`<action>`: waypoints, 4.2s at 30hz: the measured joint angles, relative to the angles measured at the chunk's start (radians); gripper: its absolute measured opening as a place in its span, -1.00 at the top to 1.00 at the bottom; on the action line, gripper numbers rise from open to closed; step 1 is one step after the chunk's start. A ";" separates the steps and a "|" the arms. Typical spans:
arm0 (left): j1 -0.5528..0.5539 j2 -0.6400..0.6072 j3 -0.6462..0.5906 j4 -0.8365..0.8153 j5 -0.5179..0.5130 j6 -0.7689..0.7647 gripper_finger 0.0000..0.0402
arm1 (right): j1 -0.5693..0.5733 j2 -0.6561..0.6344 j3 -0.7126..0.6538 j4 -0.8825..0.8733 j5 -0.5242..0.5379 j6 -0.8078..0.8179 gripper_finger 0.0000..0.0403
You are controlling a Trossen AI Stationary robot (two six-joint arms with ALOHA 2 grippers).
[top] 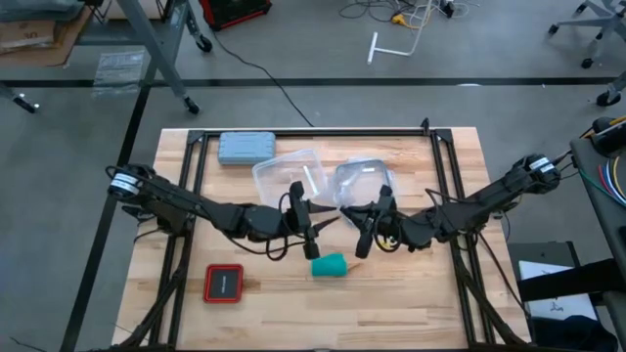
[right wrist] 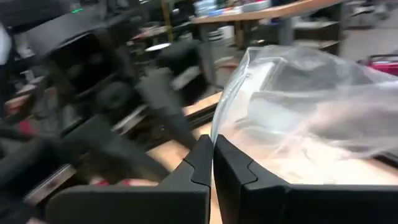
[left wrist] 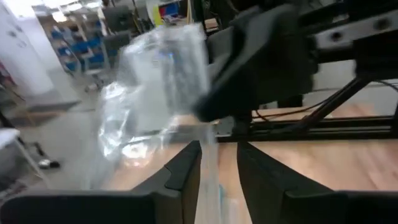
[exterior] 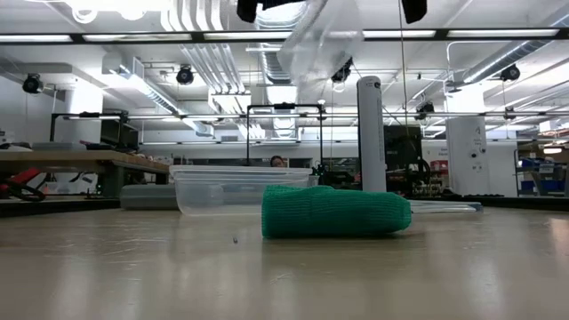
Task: Roll bandage
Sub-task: Open the transparent zip bag
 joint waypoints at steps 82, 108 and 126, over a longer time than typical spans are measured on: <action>0.087 -0.007 0.000 -0.019 0.614 -0.215 0.98 | 0.062 0.001 0.000 0.065 -0.285 -0.262 0.59; 0.095 -0.009 0.002 -0.058 0.617 -0.214 0.98 | 0.108 -0.009 0.000 0.022 -0.184 -0.320 0.99; 0.098 -0.017 0.001 -0.072 0.615 -0.215 0.98 | 0.136 -0.024 0.000 -0.046 -0.163 -0.201 1.00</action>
